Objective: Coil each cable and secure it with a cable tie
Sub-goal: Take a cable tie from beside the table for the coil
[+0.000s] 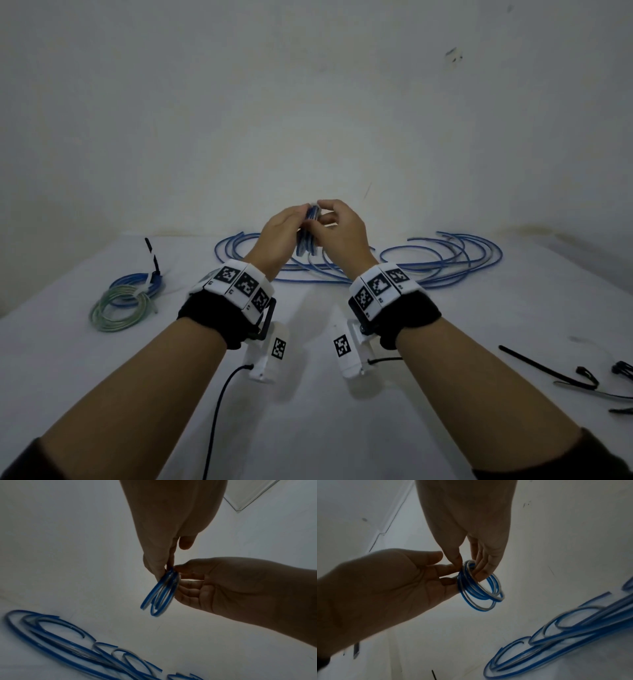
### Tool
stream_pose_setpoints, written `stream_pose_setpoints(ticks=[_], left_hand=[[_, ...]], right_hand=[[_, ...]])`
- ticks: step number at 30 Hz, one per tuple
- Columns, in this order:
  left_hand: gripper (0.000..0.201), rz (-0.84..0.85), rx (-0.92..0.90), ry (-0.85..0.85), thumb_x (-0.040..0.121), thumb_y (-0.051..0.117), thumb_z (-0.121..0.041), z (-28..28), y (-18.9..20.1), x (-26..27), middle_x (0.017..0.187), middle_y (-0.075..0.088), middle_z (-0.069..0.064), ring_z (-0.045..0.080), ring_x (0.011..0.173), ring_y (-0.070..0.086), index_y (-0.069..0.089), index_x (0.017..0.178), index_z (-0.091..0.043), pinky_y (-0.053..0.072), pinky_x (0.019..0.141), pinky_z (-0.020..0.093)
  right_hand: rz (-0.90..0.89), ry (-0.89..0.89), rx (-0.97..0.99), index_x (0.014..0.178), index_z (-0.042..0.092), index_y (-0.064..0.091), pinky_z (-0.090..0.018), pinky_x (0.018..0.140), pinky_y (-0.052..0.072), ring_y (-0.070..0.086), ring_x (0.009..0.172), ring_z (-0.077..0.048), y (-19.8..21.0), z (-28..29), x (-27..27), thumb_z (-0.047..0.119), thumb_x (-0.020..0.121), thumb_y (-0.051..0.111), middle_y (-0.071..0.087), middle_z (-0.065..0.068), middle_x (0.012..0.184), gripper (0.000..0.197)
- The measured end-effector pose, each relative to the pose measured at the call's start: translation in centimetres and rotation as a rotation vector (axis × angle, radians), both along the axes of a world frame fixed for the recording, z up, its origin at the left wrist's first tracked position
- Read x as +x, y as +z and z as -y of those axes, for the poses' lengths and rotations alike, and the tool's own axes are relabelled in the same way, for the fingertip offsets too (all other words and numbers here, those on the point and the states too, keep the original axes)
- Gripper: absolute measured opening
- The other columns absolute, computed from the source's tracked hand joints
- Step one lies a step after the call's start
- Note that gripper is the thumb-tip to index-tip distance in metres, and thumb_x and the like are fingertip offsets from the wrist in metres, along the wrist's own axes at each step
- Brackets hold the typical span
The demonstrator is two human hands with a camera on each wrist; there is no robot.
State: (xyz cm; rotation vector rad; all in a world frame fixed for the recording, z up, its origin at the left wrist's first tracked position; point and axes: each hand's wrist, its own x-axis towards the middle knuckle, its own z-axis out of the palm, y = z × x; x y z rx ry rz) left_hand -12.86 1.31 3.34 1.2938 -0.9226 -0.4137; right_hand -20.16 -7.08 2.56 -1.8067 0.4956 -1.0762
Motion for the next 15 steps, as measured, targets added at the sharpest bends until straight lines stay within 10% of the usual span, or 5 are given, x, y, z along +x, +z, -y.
stream_pose_setpoints(ticks=[9, 15], left_hand=[[0.042, 0.262, 0.172, 0.252, 0.096, 0.049, -0.023, -3.6, -0.6, 4.9, 0.133, 0.051, 0.003, 0.017, 0.122, 0.049, 0.043, 0.137, -0.015, 0.039, 0.103, 0.031], [0.021, 0.212, 0.113, 0.362, 0.096, 0.048, -0.010, -6.1, -0.5, 6.3, 0.070, 0.063, 0.003, 0.000, 0.052, 0.060, 0.064, 0.110, -0.007, 0.050, 0.050, 0.014]], right_hand=[[0.095, 0.419, 0.429, 0.121, 0.007, 0.051, -0.021, 0.063, 0.043, 0.058, 0.070, -0.012, 1.7, -1.8, 0.6, 0.000, 0.095, 0.038, 0.067, -0.011, 0.088, 0.030], [0.110, 0.391, 0.507, 0.104, 0.007, 0.049, -0.028, 0.066, 0.047, 0.058, 0.066, -0.017, 1.8, -4.4, 2.8, 0.013, 0.098, 0.041, 0.065, -0.011, 0.082, 0.012]])
